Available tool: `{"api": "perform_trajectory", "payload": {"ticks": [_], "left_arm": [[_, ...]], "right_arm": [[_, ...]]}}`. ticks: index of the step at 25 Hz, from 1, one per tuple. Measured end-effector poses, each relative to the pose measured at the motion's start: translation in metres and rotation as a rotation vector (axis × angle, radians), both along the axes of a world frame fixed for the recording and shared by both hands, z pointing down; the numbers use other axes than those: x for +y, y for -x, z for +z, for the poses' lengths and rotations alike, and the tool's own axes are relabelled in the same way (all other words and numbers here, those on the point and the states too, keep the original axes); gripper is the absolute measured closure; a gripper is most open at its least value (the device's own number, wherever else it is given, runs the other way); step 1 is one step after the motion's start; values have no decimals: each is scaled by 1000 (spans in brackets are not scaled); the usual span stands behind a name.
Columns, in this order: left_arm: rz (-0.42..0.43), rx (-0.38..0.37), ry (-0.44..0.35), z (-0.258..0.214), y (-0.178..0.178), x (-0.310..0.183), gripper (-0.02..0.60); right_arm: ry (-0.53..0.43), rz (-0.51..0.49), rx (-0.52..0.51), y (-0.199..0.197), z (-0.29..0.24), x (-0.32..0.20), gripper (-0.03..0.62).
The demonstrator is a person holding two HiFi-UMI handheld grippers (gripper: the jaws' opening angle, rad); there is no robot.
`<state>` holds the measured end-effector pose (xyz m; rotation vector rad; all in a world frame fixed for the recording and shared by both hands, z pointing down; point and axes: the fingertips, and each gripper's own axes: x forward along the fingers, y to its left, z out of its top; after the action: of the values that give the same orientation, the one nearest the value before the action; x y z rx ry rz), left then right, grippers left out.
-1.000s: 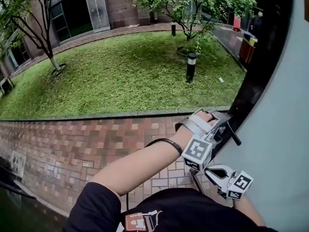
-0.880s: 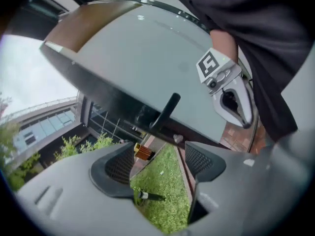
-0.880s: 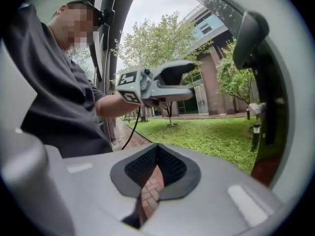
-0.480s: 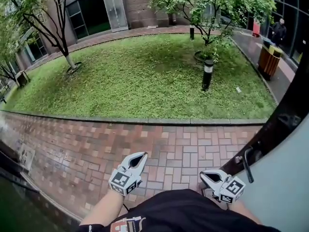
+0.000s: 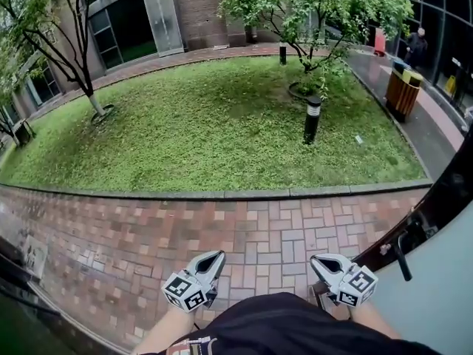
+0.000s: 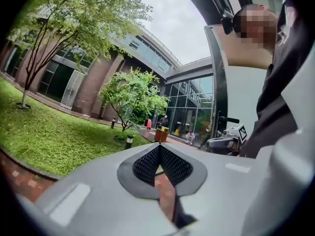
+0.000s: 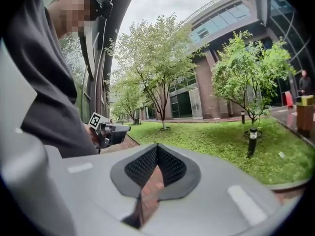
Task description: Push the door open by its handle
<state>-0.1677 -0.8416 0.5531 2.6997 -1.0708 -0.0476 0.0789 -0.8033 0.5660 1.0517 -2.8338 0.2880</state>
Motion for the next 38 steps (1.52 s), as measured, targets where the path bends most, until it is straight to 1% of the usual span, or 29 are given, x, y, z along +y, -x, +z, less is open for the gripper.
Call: {"api": "perform_trajectory", "payload": {"ticks": [2, 5, 8, 11, 14, 17, 20, 23, 27, 29, 32, 34, 36, 38], "left_arm": [[18, 4, 2, 1, 12, -1, 583], [23, 12, 7, 3, 28, -2, 583], [29, 35, 19, 7, 39, 2, 583], [36, 40, 10, 10, 47, 4, 583], [24, 43, 4, 5, 47, 4, 583], [0, 30, -14, -4, 32, 20, 583], [-38, 10, -43, -12, 7, 52, 583], [-111, 4, -62, -22, -15, 89, 583], [-204, 22, -59, -33, -41, 164, 583], [-239, 4, -34, -29, -52, 204, 583], [-292, -61, 7, -29, -55, 258, 583], [-339, -97, 7, -34, -50, 288, 583], [-386, -101, -2, -41, -47, 312, 583], [-412, -103, -10, -45, -48, 333, 583]], "right_arm": [[-2, 16, -1, 11, -2, -3, 594], [-9, 21, 14, 25, -5, -4, 595], [-3, 40, 31, 31, -6, -4, 594], [-4, 37, 52, 38, -9, -2, 595], [-12, 11, 69, 45, -18, 2, 594], [-30, -24, 64, 39, -25, 16, 594], [-52, -75, 50, 25, -24, 41, 594], [-73, -162, 60, 18, -17, 65, 595], [-36, -249, 42, 12, -5, 98, 595], [-16, -279, 21, 9, 0, 112, 594], [5, -321, -14, 12, 0, 131, 595], [6, -340, -42, 19, -3, 139, 594], [-6, -375, -49, 29, -7, 147, 594], [-17, -411, -54, 38, -12, 159, 594]]}}
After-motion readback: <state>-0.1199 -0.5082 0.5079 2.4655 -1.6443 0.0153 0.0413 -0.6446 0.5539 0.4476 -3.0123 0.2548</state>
